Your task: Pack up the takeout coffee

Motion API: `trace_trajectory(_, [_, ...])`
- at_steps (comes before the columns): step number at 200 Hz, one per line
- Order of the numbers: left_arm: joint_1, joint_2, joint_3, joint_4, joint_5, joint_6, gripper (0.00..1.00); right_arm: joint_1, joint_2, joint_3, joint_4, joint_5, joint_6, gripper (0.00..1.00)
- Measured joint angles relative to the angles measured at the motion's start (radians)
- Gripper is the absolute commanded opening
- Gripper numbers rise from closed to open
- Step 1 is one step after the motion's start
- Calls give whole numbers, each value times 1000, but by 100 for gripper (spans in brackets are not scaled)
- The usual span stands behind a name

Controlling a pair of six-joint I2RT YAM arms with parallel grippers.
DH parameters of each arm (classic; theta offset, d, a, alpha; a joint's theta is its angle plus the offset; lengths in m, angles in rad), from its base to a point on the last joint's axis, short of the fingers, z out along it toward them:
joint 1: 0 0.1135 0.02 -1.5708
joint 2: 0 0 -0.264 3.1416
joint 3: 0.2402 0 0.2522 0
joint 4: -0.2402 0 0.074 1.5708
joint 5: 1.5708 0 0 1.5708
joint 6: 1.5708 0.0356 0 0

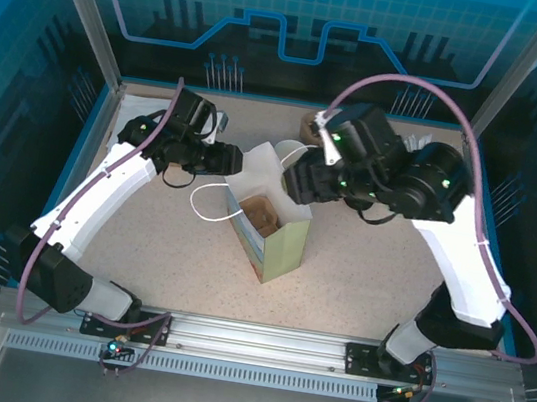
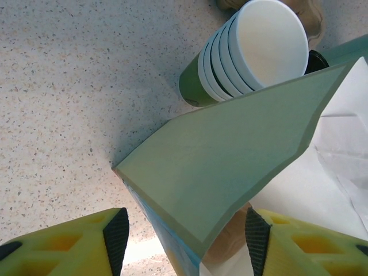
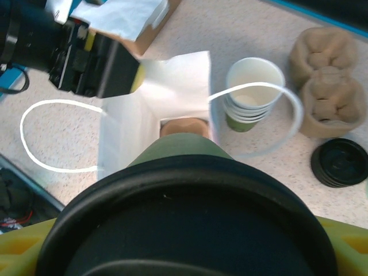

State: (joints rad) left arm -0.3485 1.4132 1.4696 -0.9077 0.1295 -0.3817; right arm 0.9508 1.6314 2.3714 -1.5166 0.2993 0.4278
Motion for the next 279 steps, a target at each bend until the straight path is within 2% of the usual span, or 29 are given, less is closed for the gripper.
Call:
trace_trajectory(28, [0,0,0,2,0,-10,56,37,82,-2,33,-36,3,83])
trace_trajectory(70, [0,0,-5,3,0,-13,55,43,157,-31,71,-80,2,83])
trace_trajectory(149, [0,-2,-62,24,-1,-13,48,23,164,-175,104,-126,2,82])
trace_trajectory(200, [0,-16,-74,28,-2,-13,48,-17,164,-256,105,-132,2,81])
trace_trajectory(279, [0,-16,-79,32,-2,-13,48,-22,200,-259,87,-97,-2,79])
